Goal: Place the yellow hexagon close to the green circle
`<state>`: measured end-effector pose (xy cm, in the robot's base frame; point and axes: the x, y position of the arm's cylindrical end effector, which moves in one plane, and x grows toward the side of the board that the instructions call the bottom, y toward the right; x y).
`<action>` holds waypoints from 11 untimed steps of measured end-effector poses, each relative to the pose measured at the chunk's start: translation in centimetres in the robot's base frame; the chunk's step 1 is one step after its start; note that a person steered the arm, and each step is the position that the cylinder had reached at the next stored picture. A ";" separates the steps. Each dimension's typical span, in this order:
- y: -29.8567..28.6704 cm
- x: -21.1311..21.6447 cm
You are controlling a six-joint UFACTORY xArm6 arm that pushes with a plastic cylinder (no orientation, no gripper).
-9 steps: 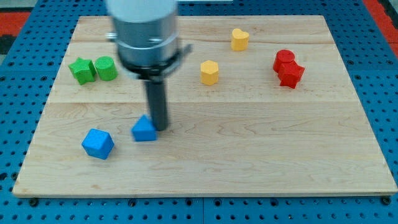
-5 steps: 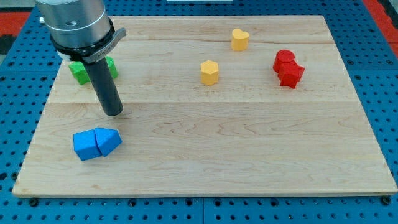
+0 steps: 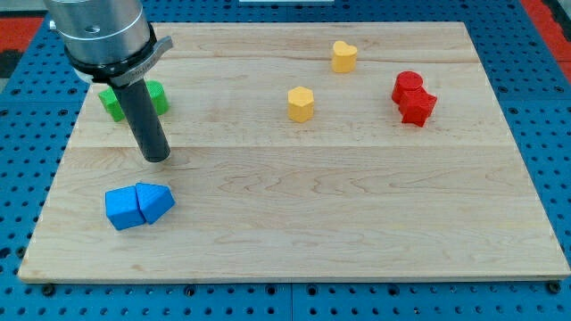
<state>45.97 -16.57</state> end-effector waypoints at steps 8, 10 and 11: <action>15.6 -4.2; 21.1 -9.7; 12.9 -13.8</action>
<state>32.15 -3.69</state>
